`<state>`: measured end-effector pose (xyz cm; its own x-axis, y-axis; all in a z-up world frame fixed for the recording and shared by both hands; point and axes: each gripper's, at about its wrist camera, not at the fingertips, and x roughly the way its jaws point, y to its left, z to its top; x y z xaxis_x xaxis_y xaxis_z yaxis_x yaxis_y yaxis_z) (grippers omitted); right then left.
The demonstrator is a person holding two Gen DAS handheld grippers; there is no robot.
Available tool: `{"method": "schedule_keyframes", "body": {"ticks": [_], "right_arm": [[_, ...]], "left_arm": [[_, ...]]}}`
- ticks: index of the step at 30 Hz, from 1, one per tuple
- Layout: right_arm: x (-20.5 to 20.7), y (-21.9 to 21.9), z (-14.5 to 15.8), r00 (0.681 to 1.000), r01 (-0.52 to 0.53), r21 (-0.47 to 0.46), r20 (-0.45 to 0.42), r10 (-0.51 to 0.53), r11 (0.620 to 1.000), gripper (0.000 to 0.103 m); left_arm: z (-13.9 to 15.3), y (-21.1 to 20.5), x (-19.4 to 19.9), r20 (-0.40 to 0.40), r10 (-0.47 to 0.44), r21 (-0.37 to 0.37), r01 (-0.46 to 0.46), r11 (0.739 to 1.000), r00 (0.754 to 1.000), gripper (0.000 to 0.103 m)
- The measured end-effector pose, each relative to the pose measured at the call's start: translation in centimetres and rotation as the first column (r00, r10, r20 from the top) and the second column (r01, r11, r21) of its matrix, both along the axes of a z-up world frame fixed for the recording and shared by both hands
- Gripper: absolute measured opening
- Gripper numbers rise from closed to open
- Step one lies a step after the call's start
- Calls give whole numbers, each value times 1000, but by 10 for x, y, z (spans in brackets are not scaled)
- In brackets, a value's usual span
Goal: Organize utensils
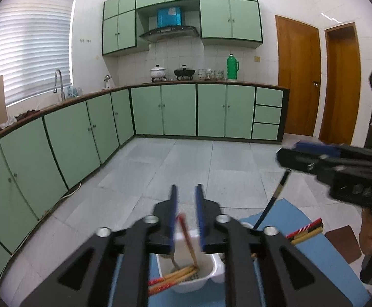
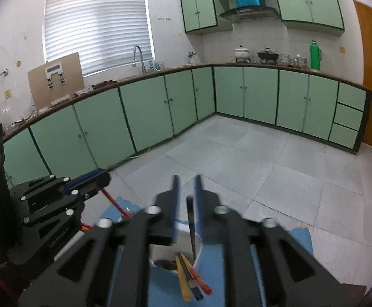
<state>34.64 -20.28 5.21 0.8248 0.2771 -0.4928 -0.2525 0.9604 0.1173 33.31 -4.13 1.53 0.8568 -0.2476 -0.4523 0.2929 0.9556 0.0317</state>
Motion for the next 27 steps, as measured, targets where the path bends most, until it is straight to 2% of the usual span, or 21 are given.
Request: {"method": "schedule_keyframes", "body": {"ticks": [1, 2, 3, 7, 8, 10, 13, 21, 27], "right_arm": [[-3, -4, 2, 1000, 9, 8, 12, -9, 1000, 59], [-8, -7, 6, 999, 20, 12, 28, -20, 1000, 59], [-17, -10, 12, 998, 32, -1, 48, -32, 999, 62], [-51, -21, 25, 989, 100, -37, 115, -95, 994, 86], [-63, -24, 27, 985, 117, -46, 130, -110, 992, 88], [-84, -29, 27, 980, 144, -60, 145, -134, 988, 93], [-119, -37, 19, 978, 162, -66, 145, -151, 985, 98], [-194, -36, -16, 985, 150, -70, 93, -143, 986, 98], [-221, -21, -29, 994, 103, -41, 35, -102, 994, 98]], "left_arm": [[3, 2, -6, 5, 4, -2, -4, 1000, 1000, 37], [6, 3, -11, 14, 8, -2, -8, 1000, 1000, 43], [11, 4, -18, 27, 14, 0, -14, 1000, 1000, 46], [24, 11, -52, 56, 38, -16, -38, 999, 998, 65], [26, 13, -59, 61, 44, -20, -43, 999, 997, 67], [27, 17, -79, 68, 67, -24, -65, 998, 995, 82], [24, 22, -107, 64, 64, -48, -61, 997, 996, 85], [1, 22, -173, 32, 84, -85, -81, 993, 996, 96], [-6, 12, -207, 19, 83, -68, -81, 994, 996, 97]]}}
